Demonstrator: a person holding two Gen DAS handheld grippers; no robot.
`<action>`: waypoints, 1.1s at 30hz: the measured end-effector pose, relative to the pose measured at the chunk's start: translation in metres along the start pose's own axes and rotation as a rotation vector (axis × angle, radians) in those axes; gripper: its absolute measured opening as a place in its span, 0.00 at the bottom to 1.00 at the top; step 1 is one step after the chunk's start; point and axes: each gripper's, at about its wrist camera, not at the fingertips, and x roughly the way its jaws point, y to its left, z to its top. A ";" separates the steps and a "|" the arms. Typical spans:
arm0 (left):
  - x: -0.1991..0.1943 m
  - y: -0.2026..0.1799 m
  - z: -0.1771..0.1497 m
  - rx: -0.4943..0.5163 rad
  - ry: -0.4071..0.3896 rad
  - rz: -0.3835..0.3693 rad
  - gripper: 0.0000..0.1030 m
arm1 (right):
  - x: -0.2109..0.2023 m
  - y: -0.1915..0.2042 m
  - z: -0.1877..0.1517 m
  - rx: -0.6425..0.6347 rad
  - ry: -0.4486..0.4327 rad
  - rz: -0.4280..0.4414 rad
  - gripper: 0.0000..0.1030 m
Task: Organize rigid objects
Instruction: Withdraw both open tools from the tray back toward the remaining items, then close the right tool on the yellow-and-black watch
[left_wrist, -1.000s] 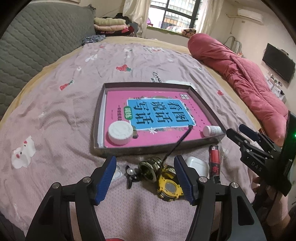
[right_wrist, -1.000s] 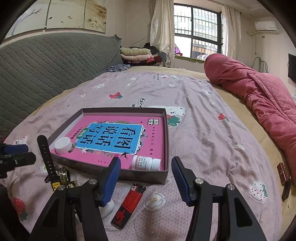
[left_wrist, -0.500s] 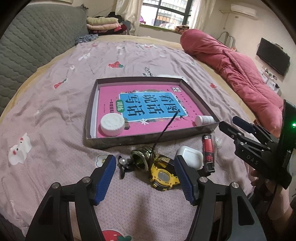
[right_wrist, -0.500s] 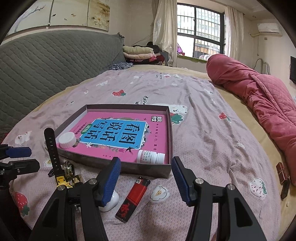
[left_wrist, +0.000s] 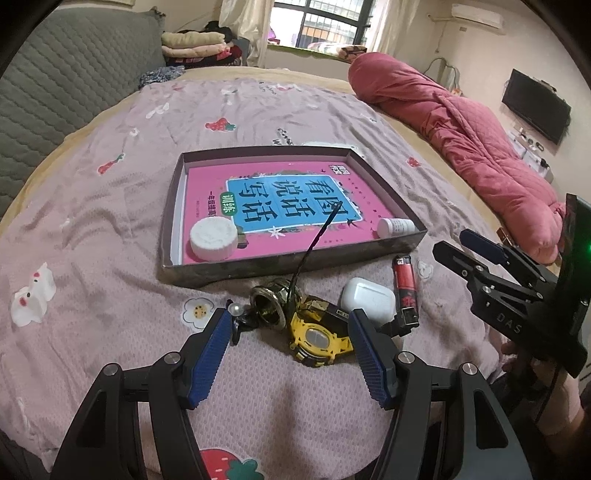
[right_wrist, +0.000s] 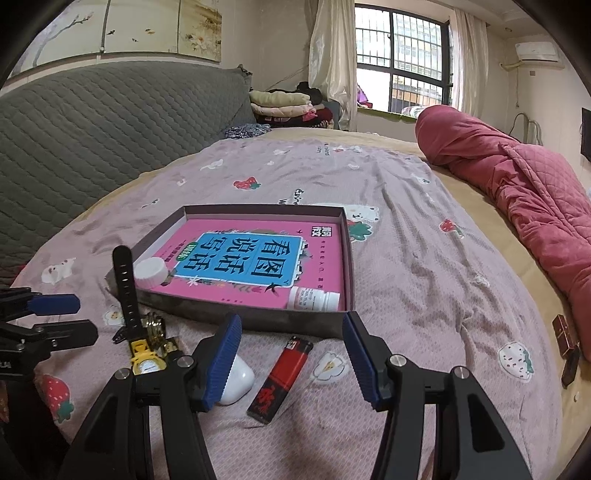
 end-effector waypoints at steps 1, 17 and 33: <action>0.000 0.000 0.000 0.000 0.001 0.001 0.65 | -0.001 0.000 -0.001 0.003 0.003 0.004 0.55; 0.001 0.008 -0.009 0.007 0.009 0.003 0.65 | -0.017 0.027 -0.024 0.039 0.079 0.103 0.55; 0.009 0.014 -0.018 0.017 0.031 0.007 0.65 | -0.007 0.053 -0.043 0.073 0.170 0.160 0.55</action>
